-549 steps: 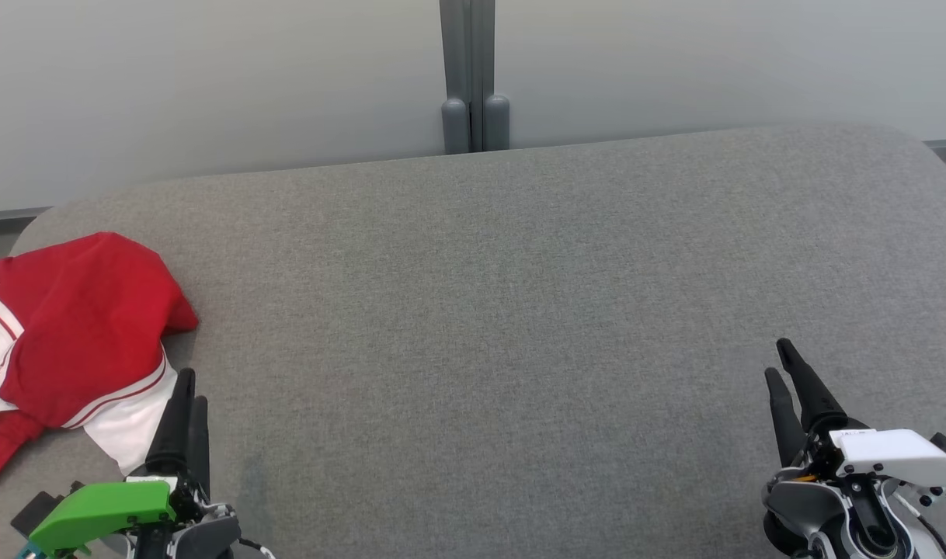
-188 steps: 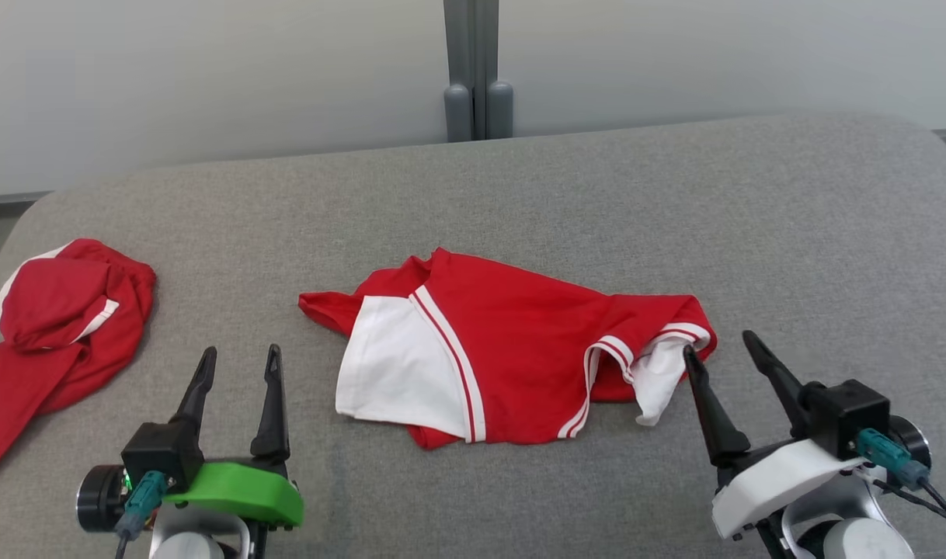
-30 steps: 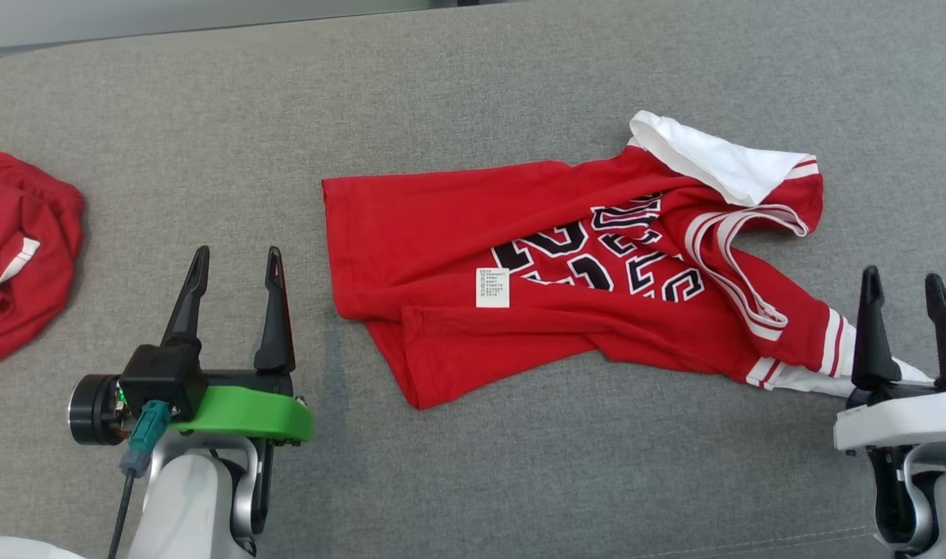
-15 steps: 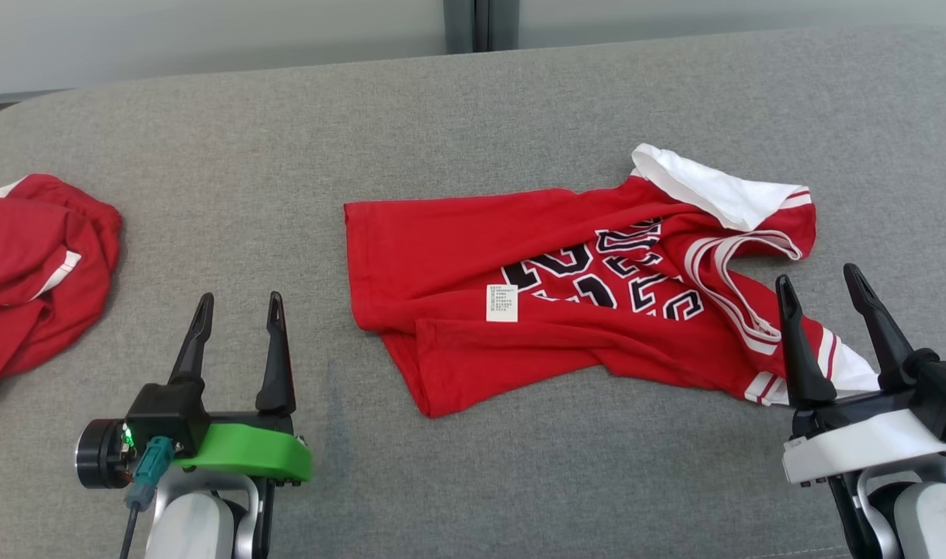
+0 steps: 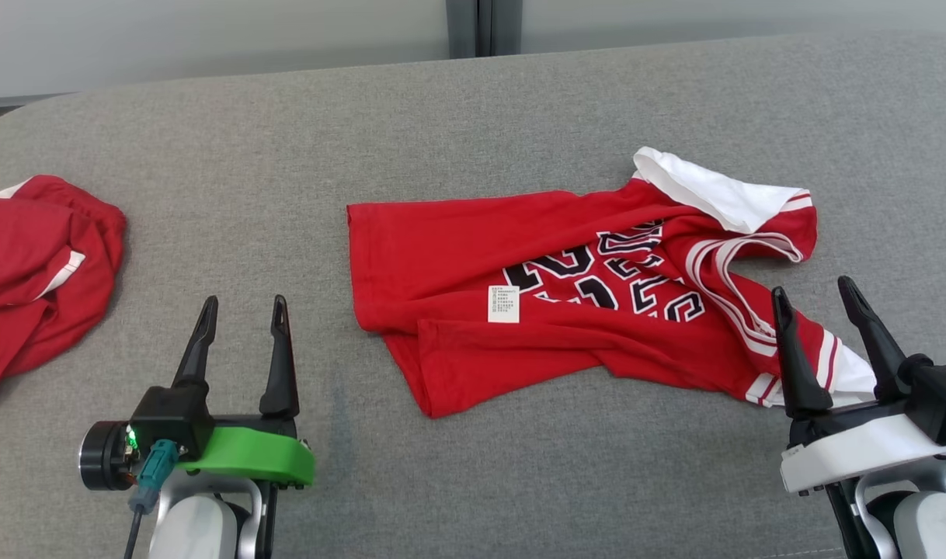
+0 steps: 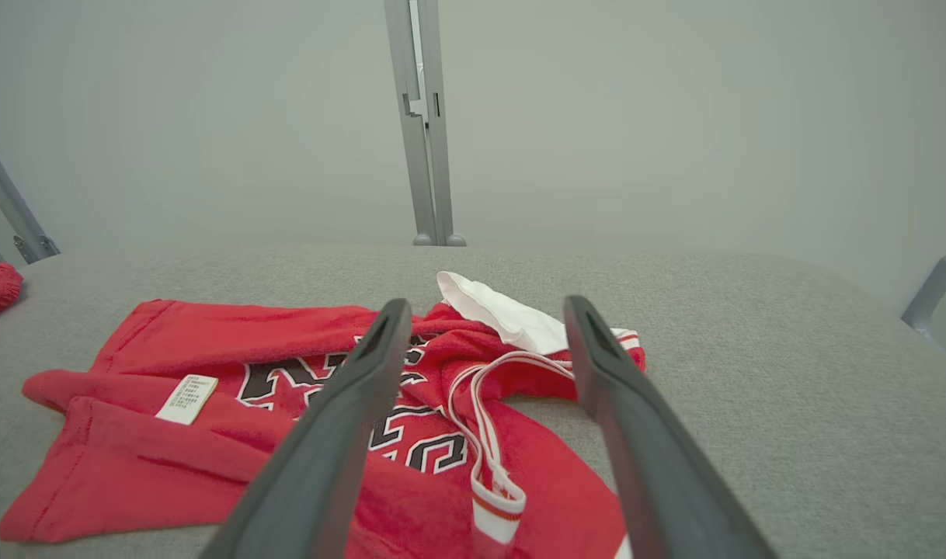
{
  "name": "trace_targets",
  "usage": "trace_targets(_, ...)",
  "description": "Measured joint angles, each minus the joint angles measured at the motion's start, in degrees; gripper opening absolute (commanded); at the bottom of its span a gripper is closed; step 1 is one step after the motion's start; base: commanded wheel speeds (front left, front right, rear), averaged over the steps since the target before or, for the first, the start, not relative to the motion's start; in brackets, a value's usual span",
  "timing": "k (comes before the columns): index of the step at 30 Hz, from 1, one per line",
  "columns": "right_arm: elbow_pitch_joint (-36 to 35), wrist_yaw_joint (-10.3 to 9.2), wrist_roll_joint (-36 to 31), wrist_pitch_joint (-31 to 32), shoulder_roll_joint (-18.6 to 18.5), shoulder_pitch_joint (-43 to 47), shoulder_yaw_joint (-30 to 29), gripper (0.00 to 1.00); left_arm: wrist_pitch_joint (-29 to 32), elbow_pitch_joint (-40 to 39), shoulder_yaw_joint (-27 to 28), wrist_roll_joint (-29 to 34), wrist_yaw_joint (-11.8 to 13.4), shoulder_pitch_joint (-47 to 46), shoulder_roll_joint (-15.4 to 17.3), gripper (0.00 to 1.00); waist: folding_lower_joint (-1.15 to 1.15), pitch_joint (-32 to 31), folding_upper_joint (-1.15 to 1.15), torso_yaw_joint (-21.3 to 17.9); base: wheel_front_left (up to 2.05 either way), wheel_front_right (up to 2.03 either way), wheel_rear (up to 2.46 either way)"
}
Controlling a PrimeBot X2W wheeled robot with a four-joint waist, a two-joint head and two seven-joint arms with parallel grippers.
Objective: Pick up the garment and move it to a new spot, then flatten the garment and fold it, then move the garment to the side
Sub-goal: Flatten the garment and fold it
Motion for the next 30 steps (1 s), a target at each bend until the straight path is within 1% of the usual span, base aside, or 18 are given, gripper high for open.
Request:
trace_targets(2,2.1,0.0,0.8,1.7,-0.5,0.1,0.1,1.0,0.0,-0.2,-0.5,0.0,0.1,-0.3,0.0,1.0,0.0,0.6,0.0,0.2,0.0,0.0,0.0)
trace_targets(6,7.0,0.0,1.4,2.7,-2.2,-0.2,1.1,1.0,0.0,-0.6,-0.9,0.0,0.2,-1.7,0.0,1.0,0.0,2.0,0.0,0.5,0.0,0.0,0.0)
trace_targets(12,13.9,0.01,2.2,3.2,-3.9,-4.4,4.4,1.0,0.0,-0.8,-1.5,0.0,0.5,-3.1,-0.3,1.0,0.0,4.9,0.0,1.1,0.0,0.0,0.0)
trace_targets(13,14.6,0.01,2.2,3.2,-4.0,-4.8,4.6,0.59,0.0,-0.8,-1.5,0.0,0.5,-3.3,-0.3,1.0,0.0,5.2,0.0,1.2,0.0,0.0,0.0)
trace_targets(14,15.6,0.01,2.2,3.3,-4.2,-5.4,4.5,0.0,0.0,-0.8,-1.6,-0.1,0.5,-3.6,-0.3,1.0,0.0,5.7,0.0,1.3,0.0,0.0,0.0)
trace_targets(18,16.2,0.01,2.6,1.8,-5.4,-8.1,4.5,0.0,0.0,-0.8,-1.6,-0.2,0.6,-4.1,-0.5,1.0,0.0,6.9,0.0,1.8,0.0,0.0,0.0)
trace_targets(23,16.0,0.01,3.6,0.3,-8.1,-14.6,4.4,0.0,0.0,-1.2,-1.5,-0.2,0.6,-4.7,-0.6,1.0,0.0,7.9,0.0,1.9,0.0,0.0,0.0)
trace_targets(27,18.6,0.01,5.4,-0.5,-10.3,-21.8,5.5,0.0,0.0,-1.1,-1.9,-0.2,0.6,-5.3,-0.8,1.0,0.0,8.8,0.0,1.7,0.0,0.0,0.0)
trace_targets(30,21.9,0.01,7.1,-1.4,-12.3,-27.3,7.1,0.0,0.0,-1.2,-2.5,-0.1,0.5,-6.6,-0.9,1.0,0.0,9.8,0.0,1.9,0.0,0.0,0.0)
